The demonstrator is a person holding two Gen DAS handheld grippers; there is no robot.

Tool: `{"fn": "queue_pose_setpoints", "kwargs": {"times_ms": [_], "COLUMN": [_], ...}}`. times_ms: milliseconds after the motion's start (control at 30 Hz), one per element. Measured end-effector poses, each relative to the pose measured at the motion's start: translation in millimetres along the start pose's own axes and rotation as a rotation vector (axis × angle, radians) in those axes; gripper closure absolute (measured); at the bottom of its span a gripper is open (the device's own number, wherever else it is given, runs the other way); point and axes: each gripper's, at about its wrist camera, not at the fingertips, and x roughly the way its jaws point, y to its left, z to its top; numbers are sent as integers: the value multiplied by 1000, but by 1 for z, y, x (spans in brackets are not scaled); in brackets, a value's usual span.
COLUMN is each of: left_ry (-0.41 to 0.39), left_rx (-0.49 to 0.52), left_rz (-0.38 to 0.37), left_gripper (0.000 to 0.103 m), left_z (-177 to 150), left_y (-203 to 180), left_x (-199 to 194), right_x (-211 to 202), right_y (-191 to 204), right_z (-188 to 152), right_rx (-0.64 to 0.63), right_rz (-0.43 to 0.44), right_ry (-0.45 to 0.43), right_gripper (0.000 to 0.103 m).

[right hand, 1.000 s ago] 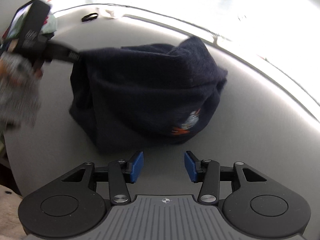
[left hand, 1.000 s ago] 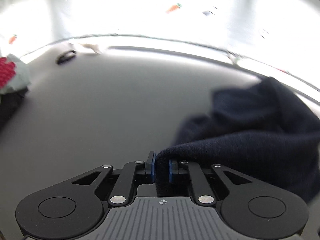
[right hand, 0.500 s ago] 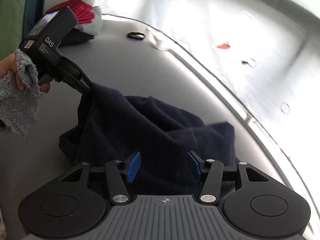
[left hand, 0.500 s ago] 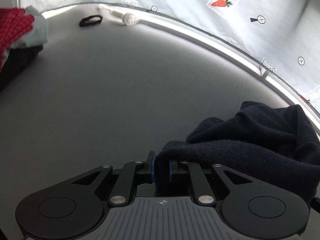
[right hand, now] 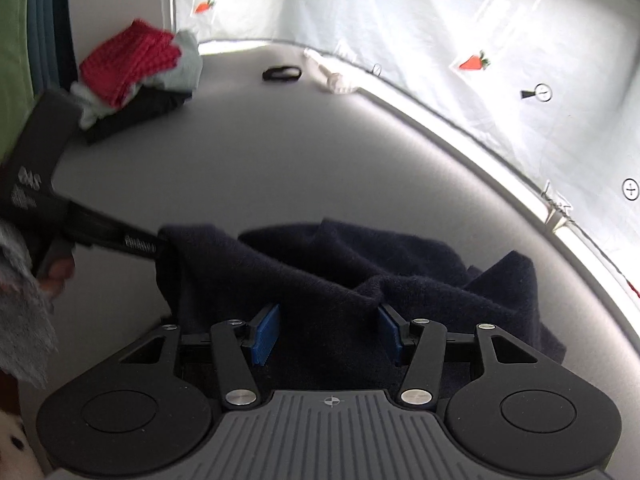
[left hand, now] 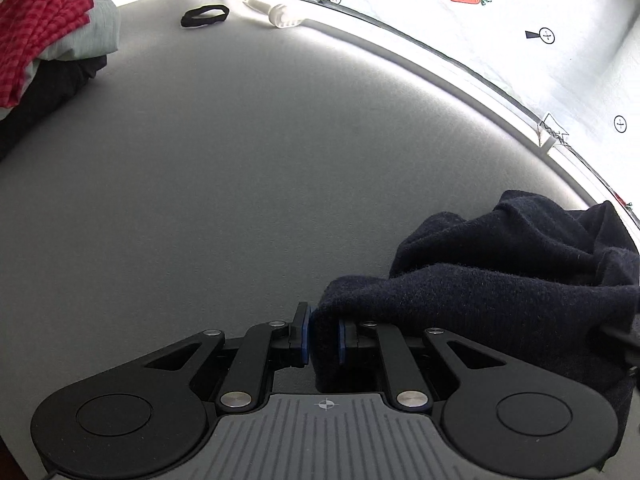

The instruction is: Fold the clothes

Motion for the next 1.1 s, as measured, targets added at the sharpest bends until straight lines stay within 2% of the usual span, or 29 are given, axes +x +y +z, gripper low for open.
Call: {"fn": "queue_pose_setpoints", "kwargs": {"times_ms": [33,100,200,267,333,367,433,533,567,633,800,900,967,1100], "left_ry": [1,1,-3,-10,-12,-16,-25,-37,-41,-44,-47,-47,-36,-57], "left_rx": [4,4,20,43,64,80,117,186,215,250,447,559,629,793], "left_rz": [1,-4,-7,0,1,-13,-38,-72,-85,-104,-169,-238,-292,-369], "left_gripper": [85,85,84,81,76,74,55,47,46,36,34,27,21,20], "left_z": [-1,-1,-1,-2,-5,-6,-9,-8,-11,-14,-38,-57,-73,-105], "left_y": [-2,0,-1,-2,-4,-2,-5,-9,-9,-11,-27,-49,-67,-94], "left_x": [-2,-3,-7,-10,-12,-15,-26,-29,-32,-38,-49,-54,-57,-66], "right_x": [4,3,0,-6,-13,-20,-32,-48,-51,-61,-97,-115,-129,-143], "right_y": [2,7,4,-5,-21,-35,-63,-104,-113,-128,-152,-157,-162,-162], "right_z": [-3,-10,-15,-14,-11,-11,-17,-42,-48,-61,-107,-139,-166,-200], "right_rx": [-11,-6,44,128,266,381,626,953,1009,1115,1348,1461,1554,1649], "right_rz": [-1,-8,-24,-19,19,51,120,177,171,136,-50,-147,-227,-285], "right_ry": [11,19,21,11,-10,-28,-74,-155,-180,-237,-370,-423,-449,-454], "right_gripper": [47,55,84,94,95,96,96,96,97,97,97,97,97,97]}}
